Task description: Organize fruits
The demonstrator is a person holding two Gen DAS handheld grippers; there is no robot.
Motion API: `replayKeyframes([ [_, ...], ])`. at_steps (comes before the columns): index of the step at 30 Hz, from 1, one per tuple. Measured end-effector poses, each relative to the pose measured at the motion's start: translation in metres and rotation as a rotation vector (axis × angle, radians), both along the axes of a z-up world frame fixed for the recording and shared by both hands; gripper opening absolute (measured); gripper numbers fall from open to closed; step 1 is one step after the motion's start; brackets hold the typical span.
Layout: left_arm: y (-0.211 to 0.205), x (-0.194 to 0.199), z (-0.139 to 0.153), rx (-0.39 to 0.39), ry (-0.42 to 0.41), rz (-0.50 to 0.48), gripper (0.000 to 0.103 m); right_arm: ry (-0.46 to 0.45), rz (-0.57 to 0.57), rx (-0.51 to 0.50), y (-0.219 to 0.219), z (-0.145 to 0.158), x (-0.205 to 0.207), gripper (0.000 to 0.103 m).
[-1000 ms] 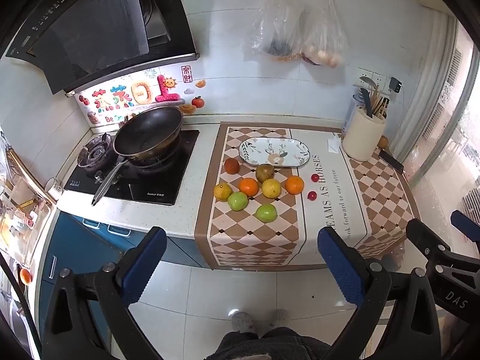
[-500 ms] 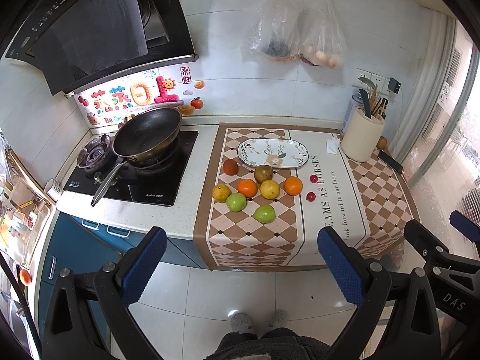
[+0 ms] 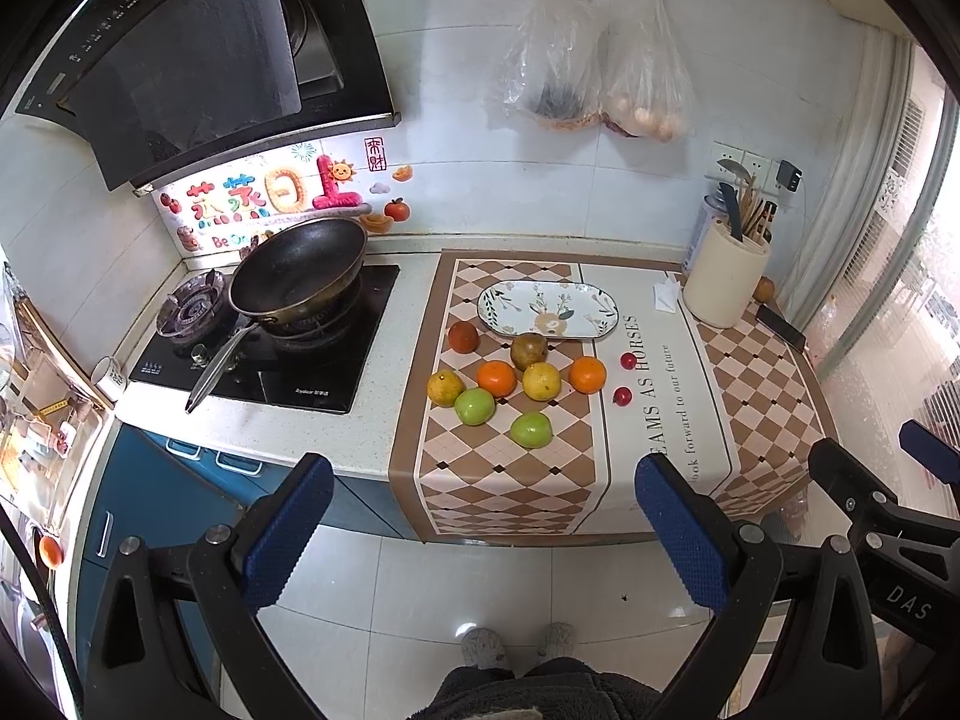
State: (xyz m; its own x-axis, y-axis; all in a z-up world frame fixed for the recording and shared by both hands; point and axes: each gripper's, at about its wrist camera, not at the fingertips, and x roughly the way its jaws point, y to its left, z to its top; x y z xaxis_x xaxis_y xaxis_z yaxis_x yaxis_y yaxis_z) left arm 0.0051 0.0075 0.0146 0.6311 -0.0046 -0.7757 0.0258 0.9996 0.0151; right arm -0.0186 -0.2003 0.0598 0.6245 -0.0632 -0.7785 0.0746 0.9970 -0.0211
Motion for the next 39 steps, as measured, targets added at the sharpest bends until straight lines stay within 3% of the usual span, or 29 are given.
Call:
replayKeyframes([
  [39, 0.011, -0.008, 0.001, -0.007, -0.003, 0.007, 0.103, -0.006, 0.009, -0.004, 0.006, 0.008, -0.004, 0.103],
])
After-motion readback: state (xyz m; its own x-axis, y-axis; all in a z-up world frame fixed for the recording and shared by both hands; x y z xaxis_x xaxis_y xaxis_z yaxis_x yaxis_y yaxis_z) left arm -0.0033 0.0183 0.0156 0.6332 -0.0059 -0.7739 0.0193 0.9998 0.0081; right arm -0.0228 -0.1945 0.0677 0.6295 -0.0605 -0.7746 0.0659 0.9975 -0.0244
